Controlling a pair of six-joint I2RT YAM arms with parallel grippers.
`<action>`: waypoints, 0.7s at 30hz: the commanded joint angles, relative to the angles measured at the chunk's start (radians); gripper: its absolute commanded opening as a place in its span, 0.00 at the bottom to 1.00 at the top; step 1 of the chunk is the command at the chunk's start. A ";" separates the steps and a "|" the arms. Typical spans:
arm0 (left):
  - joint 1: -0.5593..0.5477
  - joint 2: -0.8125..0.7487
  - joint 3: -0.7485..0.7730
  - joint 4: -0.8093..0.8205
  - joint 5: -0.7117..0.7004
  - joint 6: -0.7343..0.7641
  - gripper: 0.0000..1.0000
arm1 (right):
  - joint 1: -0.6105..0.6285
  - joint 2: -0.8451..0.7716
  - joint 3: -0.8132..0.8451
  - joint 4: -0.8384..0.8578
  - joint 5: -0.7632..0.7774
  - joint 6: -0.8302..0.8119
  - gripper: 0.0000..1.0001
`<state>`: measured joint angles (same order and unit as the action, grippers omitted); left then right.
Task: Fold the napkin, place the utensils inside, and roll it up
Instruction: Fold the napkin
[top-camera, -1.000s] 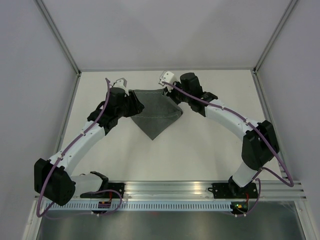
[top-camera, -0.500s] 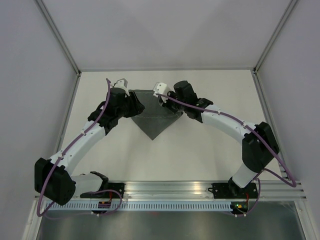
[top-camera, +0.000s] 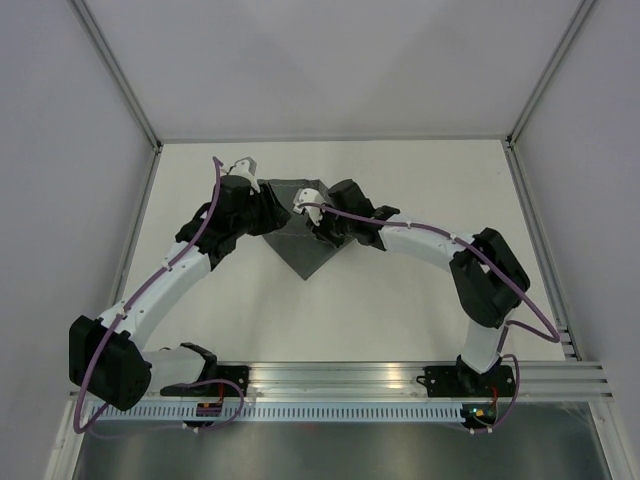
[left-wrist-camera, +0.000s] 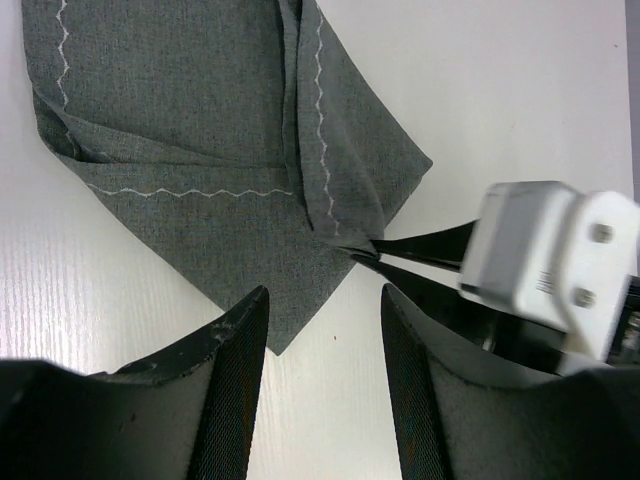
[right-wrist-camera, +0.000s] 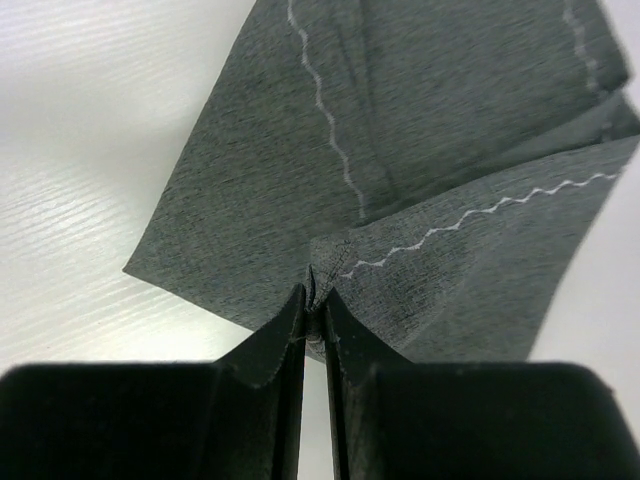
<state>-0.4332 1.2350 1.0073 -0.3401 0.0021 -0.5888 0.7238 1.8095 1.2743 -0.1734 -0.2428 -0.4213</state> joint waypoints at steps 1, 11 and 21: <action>0.004 -0.019 -0.006 0.029 0.024 -0.042 0.54 | 0.002 0.043 0.043 0.028 -0.072 0.061 0.16; 0.004 -0.019 -0.018 0.030 0.044 -0.045 0.53 | 0.002 0.119 0.088 0.035 -0.142 0.124 0.16; 0.004 -0.031 -0.021 0.030 0.042 -0.037 0.53 | 0.003 0.154 0.106 0.025 -0.217 0.171 0.16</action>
<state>-0.4332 1.2301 0.9909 -0.3347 0.0284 -0.5892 0.7238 1.9472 1.3453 -0.1738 -0.3988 -0.2756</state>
